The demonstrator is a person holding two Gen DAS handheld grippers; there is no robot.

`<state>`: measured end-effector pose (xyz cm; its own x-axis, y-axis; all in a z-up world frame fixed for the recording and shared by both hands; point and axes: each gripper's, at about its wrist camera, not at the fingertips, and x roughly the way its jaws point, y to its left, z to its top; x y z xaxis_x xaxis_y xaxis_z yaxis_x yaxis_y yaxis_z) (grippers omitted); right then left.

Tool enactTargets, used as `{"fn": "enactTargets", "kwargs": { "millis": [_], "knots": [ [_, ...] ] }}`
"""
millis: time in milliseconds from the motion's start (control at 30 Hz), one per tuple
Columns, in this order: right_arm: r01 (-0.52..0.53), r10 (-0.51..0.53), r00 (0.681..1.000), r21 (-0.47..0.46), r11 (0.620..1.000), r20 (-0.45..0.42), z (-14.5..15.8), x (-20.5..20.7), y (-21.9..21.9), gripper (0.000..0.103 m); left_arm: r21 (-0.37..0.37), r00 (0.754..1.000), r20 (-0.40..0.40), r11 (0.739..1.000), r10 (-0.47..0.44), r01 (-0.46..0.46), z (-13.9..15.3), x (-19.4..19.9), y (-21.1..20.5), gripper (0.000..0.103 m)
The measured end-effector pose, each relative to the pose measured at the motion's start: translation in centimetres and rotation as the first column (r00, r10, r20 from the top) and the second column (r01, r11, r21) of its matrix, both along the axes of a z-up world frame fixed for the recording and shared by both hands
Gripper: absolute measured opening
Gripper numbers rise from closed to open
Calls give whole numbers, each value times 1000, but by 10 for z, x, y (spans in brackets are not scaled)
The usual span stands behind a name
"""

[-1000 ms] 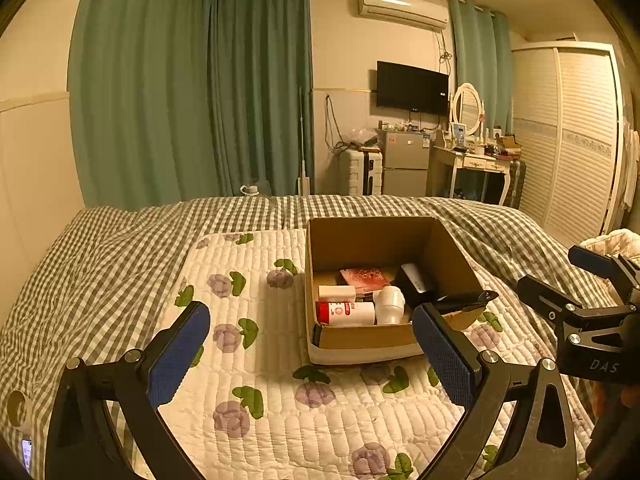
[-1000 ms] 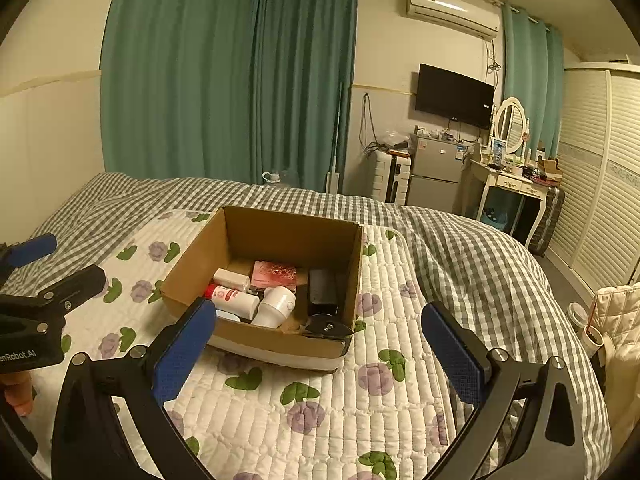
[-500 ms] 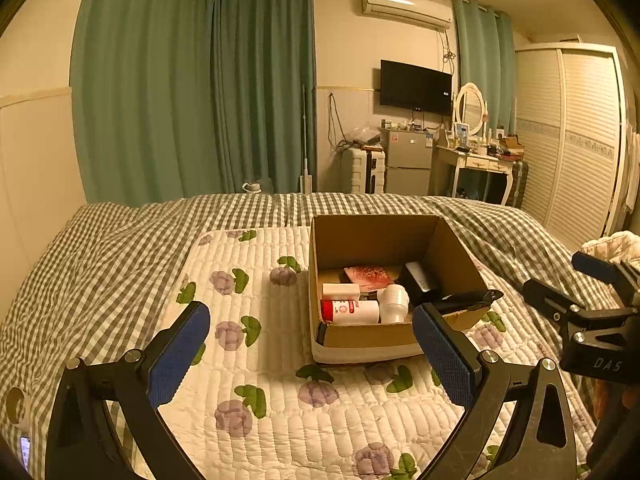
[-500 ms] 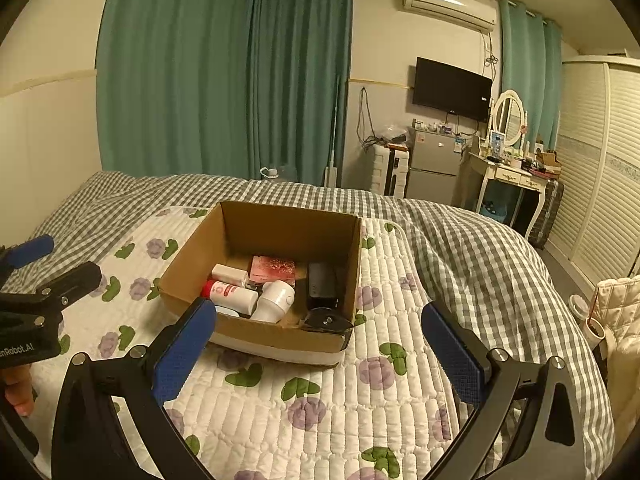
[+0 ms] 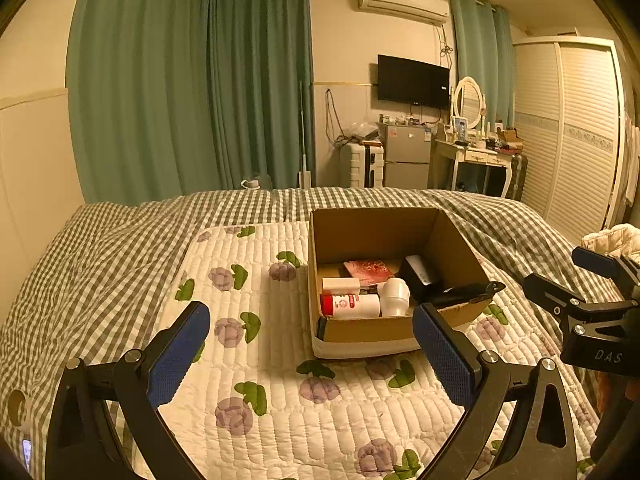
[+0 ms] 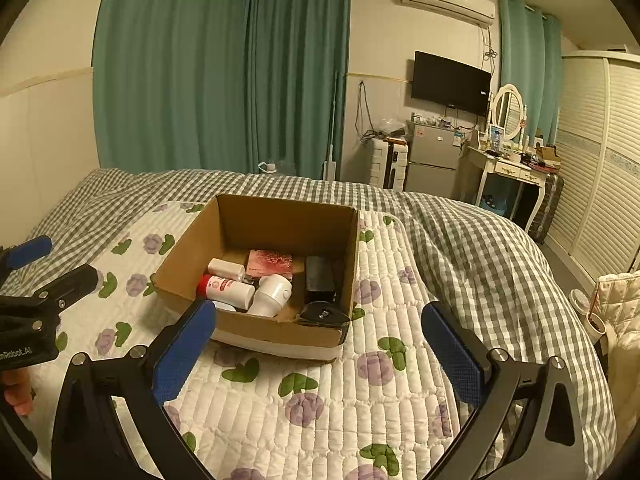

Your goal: Organize rigid objects

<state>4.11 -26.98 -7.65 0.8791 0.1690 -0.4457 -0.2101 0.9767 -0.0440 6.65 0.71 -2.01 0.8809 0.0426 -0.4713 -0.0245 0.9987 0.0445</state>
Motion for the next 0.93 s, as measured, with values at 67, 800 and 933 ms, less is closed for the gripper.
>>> {"fn": "enactTargets", "kwargs": {
  "millis": [67, 800, 933],
  "knots": [
    [3, -3, 1000, -3, 1000, 0, 0, 0, 0, 103, -3, 1000, -3, 1000, -3, 3, 0, 1, 0, 103],
    [-8, 8, 1000, -25, 1000, -10, -2, -2, 6, 103, -1, 1000, -11, 1000, -13, 13, 1, -1, 0, 103],
    [-8, 8, 1000, -31, 999, -17, -3, -2, 6, 103, 6, 1000, -3, 1000, -19, 19, 2, -1, 0, 103]
  ]
}}
